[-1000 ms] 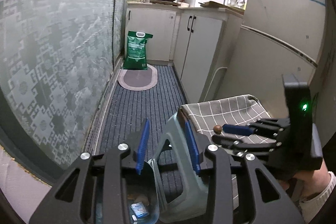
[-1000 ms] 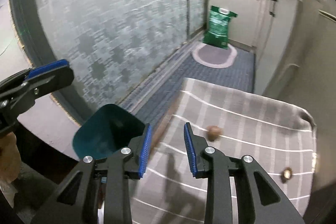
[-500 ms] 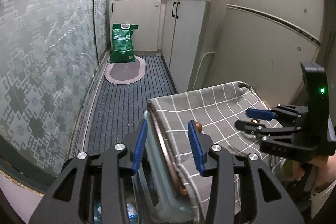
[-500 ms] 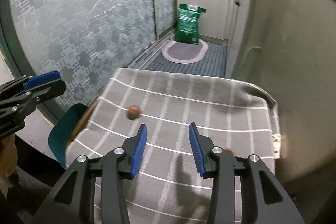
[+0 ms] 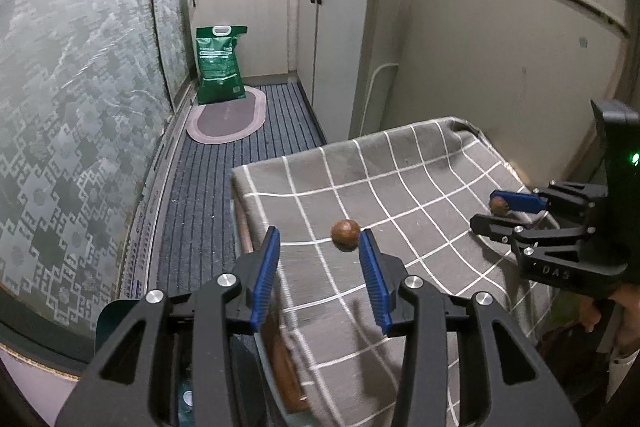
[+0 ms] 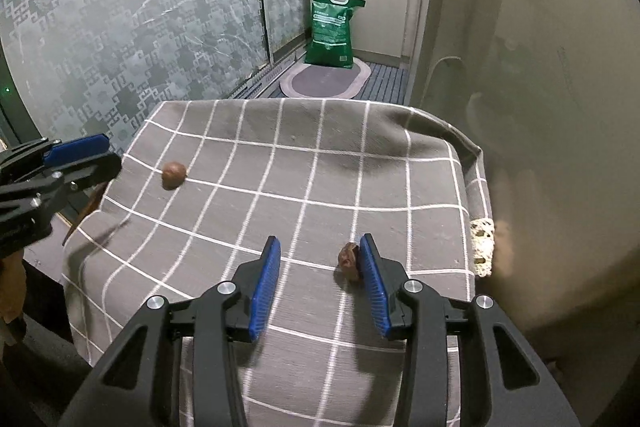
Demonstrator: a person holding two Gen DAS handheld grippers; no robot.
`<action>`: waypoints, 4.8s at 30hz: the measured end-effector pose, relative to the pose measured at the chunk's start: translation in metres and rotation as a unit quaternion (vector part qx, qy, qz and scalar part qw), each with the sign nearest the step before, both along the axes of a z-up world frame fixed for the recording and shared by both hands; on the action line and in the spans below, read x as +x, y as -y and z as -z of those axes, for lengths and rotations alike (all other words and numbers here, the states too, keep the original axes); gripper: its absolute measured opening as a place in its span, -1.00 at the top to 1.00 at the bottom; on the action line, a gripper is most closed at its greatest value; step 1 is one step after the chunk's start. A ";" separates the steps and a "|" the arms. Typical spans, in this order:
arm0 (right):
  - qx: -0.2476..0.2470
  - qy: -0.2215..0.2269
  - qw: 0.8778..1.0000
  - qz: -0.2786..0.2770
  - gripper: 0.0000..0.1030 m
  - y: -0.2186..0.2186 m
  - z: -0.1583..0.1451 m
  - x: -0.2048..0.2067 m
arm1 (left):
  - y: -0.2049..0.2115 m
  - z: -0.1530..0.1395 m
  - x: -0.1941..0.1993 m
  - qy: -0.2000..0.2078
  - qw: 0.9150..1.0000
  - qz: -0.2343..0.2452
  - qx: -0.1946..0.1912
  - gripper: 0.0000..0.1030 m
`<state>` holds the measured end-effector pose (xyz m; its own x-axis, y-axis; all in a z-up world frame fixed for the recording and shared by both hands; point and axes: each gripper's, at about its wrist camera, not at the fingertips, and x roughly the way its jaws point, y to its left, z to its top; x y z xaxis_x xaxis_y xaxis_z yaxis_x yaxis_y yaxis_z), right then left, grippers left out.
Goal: Collect trash
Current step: 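Grasp the brown nut with the left tool while the right tool grasps the nut shell, then carry the nut with the left tool while the right tool carries the shell to the bin, then open the left tool and right tool to drop nut and shell into the bin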
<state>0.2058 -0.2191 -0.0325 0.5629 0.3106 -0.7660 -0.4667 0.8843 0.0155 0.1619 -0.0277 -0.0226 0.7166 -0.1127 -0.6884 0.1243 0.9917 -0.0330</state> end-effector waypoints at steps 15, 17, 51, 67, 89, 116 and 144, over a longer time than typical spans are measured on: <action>0.011 0.006 1.000 -0.006 0.61 0.012 0.004 -0.002 | 0.014 0.021 0.023 -0.023 1.000 -0.003 -0.002 0.18; 0.010 0.008 1.000 -0.008 0.63 0.012 0.003 -0.004 | 0.016 0.022 0.024 -0.024 1.000 -0.002 0.000 0.18; 0.056 0.007 0.998 -0.023 0.63 0.022 -0.024 -0.016 | 0.023 0.019 0.025 -0.028 1.000 0.005 0.006 0.57; 0.042 0.016 0.997 -0.060 0.63 -0.034 -0.041 -0.028 | -0.039 -0.010 -0.003 0.002 0.999 -0.031 -0.029 0.57; 0.043 0.019 0.992 -0.120 0.63 -0.141 -0.060 -0.040 | -0.155 0.039 -0.039 -0.051 0.993 -0.104 -0.027 0.56; 0.015 -0.021 0.980 -0.195 0.63 -0.263 -0.035 -0.062 | -0.222 0.117 -0.063 -0.152 0.980 -0.125 -0.035 0.55; -0.079 -0.144 0.964 -0.209 0.63 -0.331 0.091 -0.062 | -0.246 0.042 -0.105 -0.049 0.987 -0.136 -0.068 0.59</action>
<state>0.1438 0.1115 -0.1234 0.1704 0.3303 -0.9284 -0.7796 0.6214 0.0780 0.0569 0.2186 -0.0651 0.6642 -0.0228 -0.7472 -0.1554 0.9735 -0.1678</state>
